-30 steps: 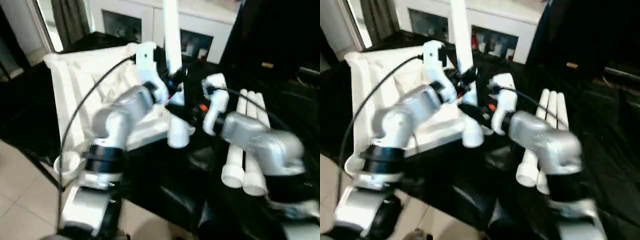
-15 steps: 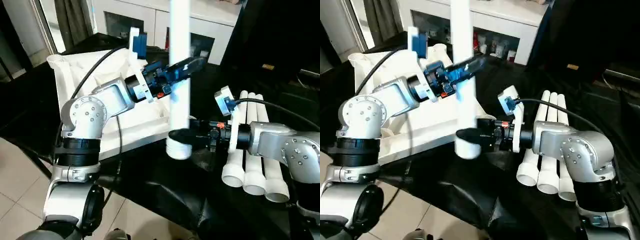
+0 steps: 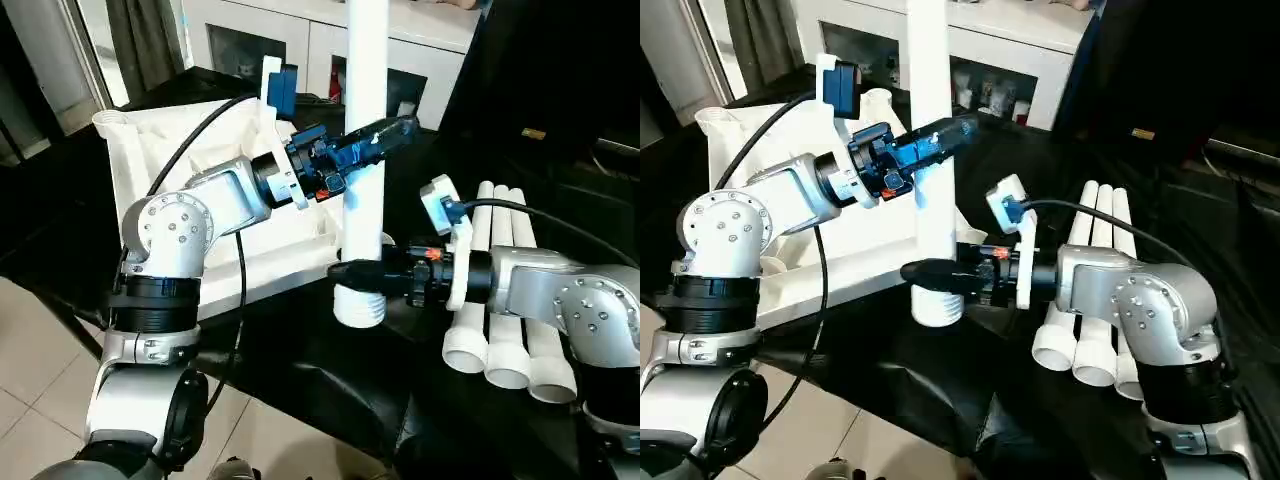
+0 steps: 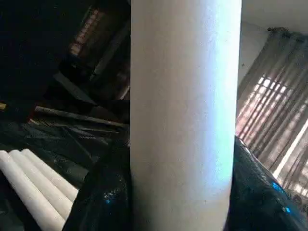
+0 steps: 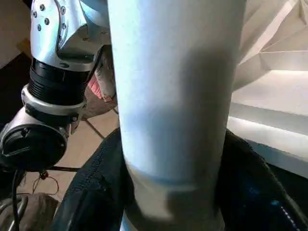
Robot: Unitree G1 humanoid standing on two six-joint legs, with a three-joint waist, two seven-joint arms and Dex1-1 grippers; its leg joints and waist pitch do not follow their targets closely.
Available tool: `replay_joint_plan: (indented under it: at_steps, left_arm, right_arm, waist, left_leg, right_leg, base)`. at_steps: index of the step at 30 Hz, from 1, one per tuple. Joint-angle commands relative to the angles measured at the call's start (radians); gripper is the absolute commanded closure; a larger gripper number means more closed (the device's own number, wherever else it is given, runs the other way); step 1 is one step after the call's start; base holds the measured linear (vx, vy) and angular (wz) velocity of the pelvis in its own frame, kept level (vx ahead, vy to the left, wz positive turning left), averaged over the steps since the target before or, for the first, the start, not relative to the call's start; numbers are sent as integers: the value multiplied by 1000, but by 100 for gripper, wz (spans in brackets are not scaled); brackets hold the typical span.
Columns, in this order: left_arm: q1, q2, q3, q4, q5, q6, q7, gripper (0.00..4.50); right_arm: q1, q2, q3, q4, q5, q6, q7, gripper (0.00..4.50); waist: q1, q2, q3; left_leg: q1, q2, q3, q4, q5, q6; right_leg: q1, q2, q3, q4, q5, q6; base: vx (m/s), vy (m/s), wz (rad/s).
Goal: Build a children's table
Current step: Pick table leg
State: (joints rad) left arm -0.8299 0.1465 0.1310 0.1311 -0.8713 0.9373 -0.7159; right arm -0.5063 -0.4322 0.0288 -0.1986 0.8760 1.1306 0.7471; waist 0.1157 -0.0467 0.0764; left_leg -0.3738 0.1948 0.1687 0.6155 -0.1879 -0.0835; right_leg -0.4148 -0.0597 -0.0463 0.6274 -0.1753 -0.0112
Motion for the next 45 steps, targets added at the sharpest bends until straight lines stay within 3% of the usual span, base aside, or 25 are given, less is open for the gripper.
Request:
replay_joint_plan:
  at_steps: [1,2,3,9,10,11,16,19,21,25,26,34,40,42,43,45]
  left_arm:
    - [-15,8,-12,-14,9,-14,-17,264]
    - [-15,9,-14,-12,12,-13,-15,264]
    - [-15,9,-15,-8,17,-13,-5,208]
    - [-35,-30,25,36,61,-75,117,168]
    - [-53,-54,36,64,124,-127,233,159]
    - [-53,-54,36,64,124,-127,233,155]
    - [-56,-94,36,88,258,-213,464,153]
    - [-42,-111,27,62,289,-224,515,153]
    - [-39,-118,25,55,302,-233,537,179]
    - [-43,-167,57,48,308,-264,628,189]
    - [-43,-179,61,43,307,-271,649,216]
    - [-29,-203,65,13,280,-266,636,265]
    - [-36,-201,87,24,218,-244,582,269]
    - [-37,-188,85,27,199,-225,537,269]
    - [-39,-159,75,34,175,-191,465,269]
    - [-41,-149,72,37,170,-181,445,269]
  right_arm:
    - [-2,3,-1,-2,0,1,-10,241]
    - [-2,5,-1,-2,-1,0,-12,245]
    - [-2,7,-2,-2,-3,-2,-16,246]
    - [-2,33,-22,11,-34,-36,-71,250]
    - [-5,51,-27,21,-70,-75,-108,250]
    - [-5,51,-27,21,-70,-75,-108,250]
    - [-30,120,-21,43,-157,-150,-223,252]
    - [-39,139,-18,46,-167,-163,-253,252]
    - [-41,147,-15,47,-174,-169,-259,252]
    - [-49,176,-9,61,-199,-186,-278,253]
    - [-51,187,-7,64,-207,-190,-282,253]
    - [-57,201,6,66,-232,-207,-292,253]
    - [-58,188,8,71,-243,-204,-270,253]
    - [-61,182,2,78,-232,-193,-260,183]
    - [-69,171,-20,87,-196,-160,-235,181]
    - [-72,166,-25,90,-185,-151,-226,179]
  waist:
    - [5,-9,-85]
    - [5,-7,-85]
    - [4,-7,-83]
    - [3,-9,-85]
    - [4,-9,-85]
    - [2,-11,-84]
    - [-1,-16,-86]
    - [0,-20,-88]
    - [-2,-20,-88]
    - [-4,-25,-86]
    - [-3,-26,-85]
    - [-4,-28,-84]
    - [-5,-27,-83]
    - [-6,-28,-83]
    - [-6,-24,-83]
    - [-5,-24,-83]
  left_leg:
    - [3,21,-1,-68,-63,-14]
    - [4,21,-1,-68,-62,-15]
    - [3,20,-1,-69,-68,-16]
    - [3,21,-2,-69,-74,-24]
    - [4,21,-2,-68,-70,-23]
    - [1,22,-2,-68,-73,-27]
    - [-1,20,-4,-69,-59,-28]
    - [1,21,-3,-67,-38,-20]
    - [1,21,-3,-67,-38,-17]
    - [2,21,-1,-66,-44,-10]
    - [2,21,-2,-67,-51,-10]
    - [2,20,-2,-67,-68,-15]
    - [4,19,-3,-68,-70,-16]
    - [4,18,-3,-68,-64,-14]
    - [5,19,-2,-68,-66,-13]
    - [5,18,-1,-68,-66,-9]
  right_leg:
    - [67,-68,41,-70,-192,-144]
    - [67,-68,41,-70,-192,-145]
    - [67,-68,40,-71,-201,-144]
    - [68,-69,40,-75,-222,-125]
    - [68,-68,41,-73,-215,-124]
    - [66,-68,41,-75,-212,-119]
    - [68,-66,39,-72,-204,-99]
    - [68,-67,40,-64,-157,-113]
    - [67,-66,40,-66,-152,-116]
    - [65,-65,40,-66,-127,-137]
    - [66,-66,41,-66,-136,-133]
    - [64,-65,40,-70,-160,-114]
    - [63,-63,40,-70,-160,-110]
    - [63,-63,40,-69,-153,-111]
    - [63,-64,40,-69,-153,-113]
    - [62,-63,40,-68,-151,-119]
  base:
    - [0,0,0]
    - [0,0,0]
    - [0,0,0]
    - [0,0,0]
    - [0,0,0]
    - [0,0,0]
    - [0,0,0]
    - [0,0,0]
    - [0,0,0]
    - [0,0,0]
    - [0,0,0]
    - [0,0,0]
    - [0,0,0]
    - [0,0,0]
    - [0,0,0]
    - [0,0,0]
